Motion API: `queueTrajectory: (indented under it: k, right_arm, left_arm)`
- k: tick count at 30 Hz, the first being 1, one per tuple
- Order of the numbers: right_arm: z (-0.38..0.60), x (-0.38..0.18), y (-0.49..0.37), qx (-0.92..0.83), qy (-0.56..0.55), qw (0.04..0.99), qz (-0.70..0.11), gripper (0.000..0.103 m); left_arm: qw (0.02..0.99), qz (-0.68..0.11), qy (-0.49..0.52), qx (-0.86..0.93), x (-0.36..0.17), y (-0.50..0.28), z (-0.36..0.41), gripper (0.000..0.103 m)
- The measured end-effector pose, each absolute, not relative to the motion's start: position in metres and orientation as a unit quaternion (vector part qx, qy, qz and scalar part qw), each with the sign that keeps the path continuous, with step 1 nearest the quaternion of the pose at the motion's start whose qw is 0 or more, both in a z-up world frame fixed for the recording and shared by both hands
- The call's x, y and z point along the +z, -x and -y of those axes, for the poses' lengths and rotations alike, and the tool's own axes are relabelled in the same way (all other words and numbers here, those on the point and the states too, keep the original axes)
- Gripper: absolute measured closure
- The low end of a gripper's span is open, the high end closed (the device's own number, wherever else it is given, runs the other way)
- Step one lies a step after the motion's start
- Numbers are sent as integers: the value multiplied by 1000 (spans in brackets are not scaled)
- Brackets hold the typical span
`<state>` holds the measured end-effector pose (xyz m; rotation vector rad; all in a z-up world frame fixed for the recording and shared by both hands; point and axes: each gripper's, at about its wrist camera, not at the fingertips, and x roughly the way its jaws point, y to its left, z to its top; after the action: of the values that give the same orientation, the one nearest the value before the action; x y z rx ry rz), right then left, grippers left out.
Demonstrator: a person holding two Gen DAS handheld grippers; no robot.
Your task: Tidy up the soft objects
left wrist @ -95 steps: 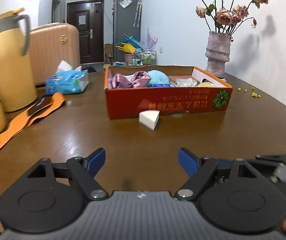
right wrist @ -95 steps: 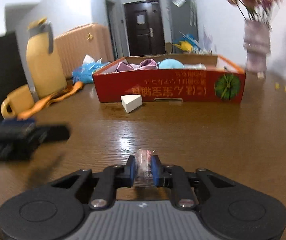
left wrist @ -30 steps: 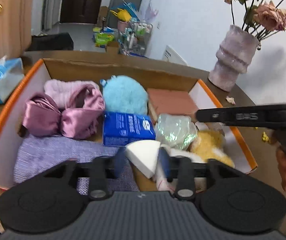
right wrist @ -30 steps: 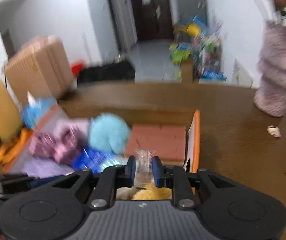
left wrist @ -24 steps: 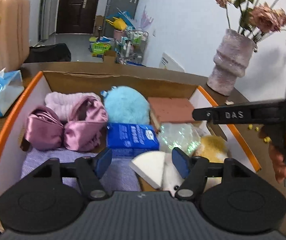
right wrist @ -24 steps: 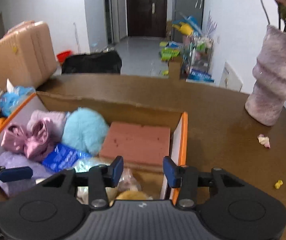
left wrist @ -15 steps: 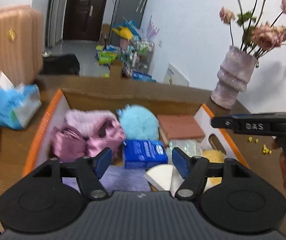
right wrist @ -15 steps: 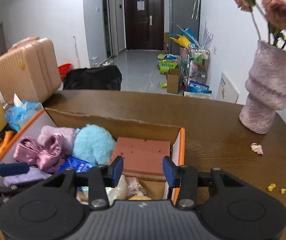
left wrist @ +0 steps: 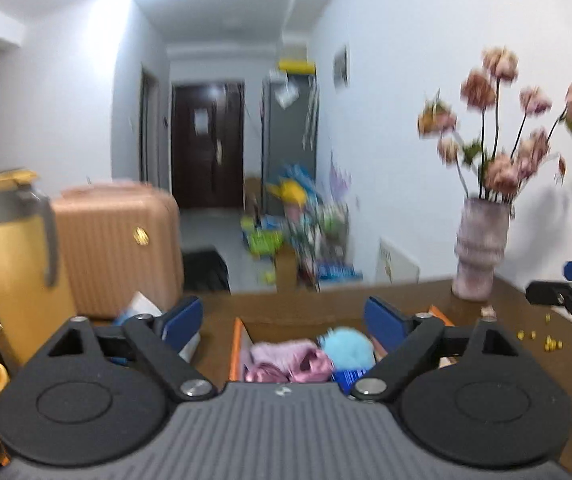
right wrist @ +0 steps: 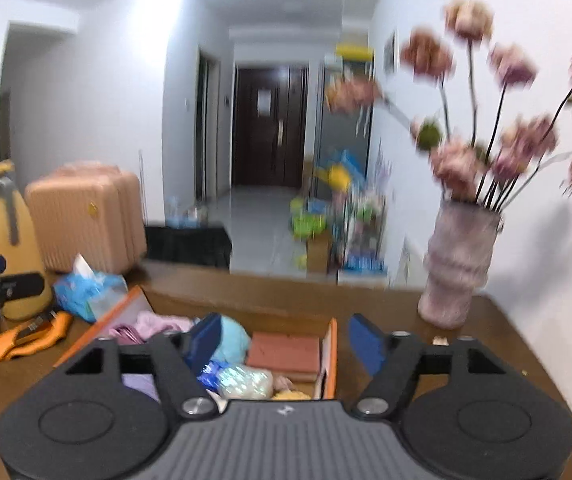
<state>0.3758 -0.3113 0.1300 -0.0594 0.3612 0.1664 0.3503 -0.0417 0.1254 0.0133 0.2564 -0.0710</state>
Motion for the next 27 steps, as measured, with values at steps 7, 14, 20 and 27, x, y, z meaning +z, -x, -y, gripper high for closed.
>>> queueTrajectory:
  k: [7,14,20,27]
  right_arm:
    - [289,109,-298,78,-4,994,-82,16]
    - [275,111,-258,76,-26,993,-85,15]
    - [265,104,-228,85,-9,995,-59,13]
    - [265,78,-181,57,-26,995,-78,13]
  left_arm:
    - [996,-78,-12,-42,122,-289,29,5]
    - [996,-71,-2,-50,121,-240,14,3]
    - [995,-81,-16,-58,117,-210,14,1]
    - [994,-74,-17,-73,95,-152,10,0]
